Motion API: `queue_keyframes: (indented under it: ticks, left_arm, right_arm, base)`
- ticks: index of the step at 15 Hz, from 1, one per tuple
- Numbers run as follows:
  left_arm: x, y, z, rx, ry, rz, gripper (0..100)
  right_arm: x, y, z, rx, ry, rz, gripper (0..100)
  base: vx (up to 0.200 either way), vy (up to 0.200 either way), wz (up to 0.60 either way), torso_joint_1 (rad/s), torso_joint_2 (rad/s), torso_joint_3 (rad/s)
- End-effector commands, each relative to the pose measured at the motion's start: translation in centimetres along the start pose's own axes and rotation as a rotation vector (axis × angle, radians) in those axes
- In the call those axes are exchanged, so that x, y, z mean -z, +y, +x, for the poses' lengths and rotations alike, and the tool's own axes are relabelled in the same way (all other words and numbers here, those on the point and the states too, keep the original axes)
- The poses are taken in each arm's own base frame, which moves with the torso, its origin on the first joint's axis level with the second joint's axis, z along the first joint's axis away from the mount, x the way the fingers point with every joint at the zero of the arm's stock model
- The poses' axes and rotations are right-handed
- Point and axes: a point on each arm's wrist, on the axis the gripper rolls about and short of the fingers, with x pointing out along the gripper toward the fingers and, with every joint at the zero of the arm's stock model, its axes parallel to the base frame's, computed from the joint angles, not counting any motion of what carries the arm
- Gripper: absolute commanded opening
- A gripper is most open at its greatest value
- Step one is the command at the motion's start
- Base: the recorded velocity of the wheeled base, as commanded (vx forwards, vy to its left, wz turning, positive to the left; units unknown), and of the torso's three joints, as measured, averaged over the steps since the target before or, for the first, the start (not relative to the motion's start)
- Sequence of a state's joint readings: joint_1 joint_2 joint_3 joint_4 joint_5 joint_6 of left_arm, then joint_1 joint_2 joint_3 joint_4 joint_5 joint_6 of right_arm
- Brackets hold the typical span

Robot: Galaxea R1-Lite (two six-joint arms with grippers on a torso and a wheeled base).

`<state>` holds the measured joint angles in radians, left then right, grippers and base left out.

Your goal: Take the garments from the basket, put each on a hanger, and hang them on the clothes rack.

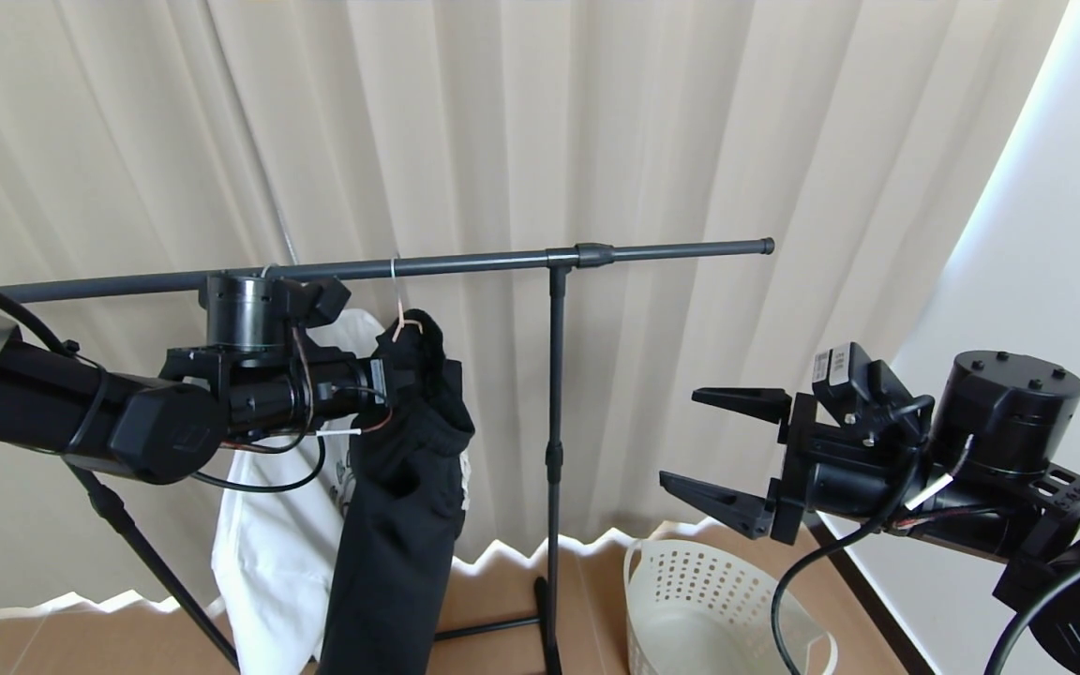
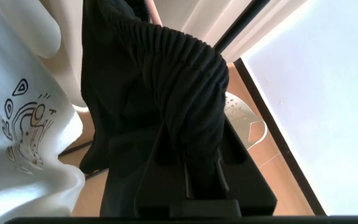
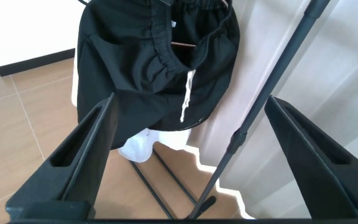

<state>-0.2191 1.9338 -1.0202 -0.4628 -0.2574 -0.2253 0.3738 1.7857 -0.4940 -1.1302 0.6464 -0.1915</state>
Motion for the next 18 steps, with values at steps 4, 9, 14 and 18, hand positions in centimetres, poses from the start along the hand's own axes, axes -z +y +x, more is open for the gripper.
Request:
queue_keyframes:
  ticks: [4,9,14,18]
  left_arm:
    - [-0.2,-0.1,0.0,0.002,-0.007,0.002,100]
    - [-0.4,-0.2,-0.2,0.004,-0.014,0.002,100]
    - [-1.8,-1.5,-5.0,0.008,-0.077,0.015,100]
    - [-1.6,-3.4,-12.2,-0.072,-0.189,0.043,100]
  right_arm:
    - [0.0,0.0,0.0,-0.001,-0.001,-0.001,100]
    - [-0.1,0.1,-0.1,-0.001,-0.003,-0.002,100]
    - [-1.4,0.6,-1.1,0.006,-0.039,-0.029,100]
    - [-4.3,2.1,-3.3,0.084,-0.115,-0.074,100]
  base:
    - [0.000,0.000,0.00,0.000,0.00,0.000]
    - [0.000,0.000,0.00,0.000,0.00,0.000]
    - [0.000,0.000,0.00,0.000,0.00,0.000]
    - [0.000,0.000,0.00,0.000,0.00,0.000]
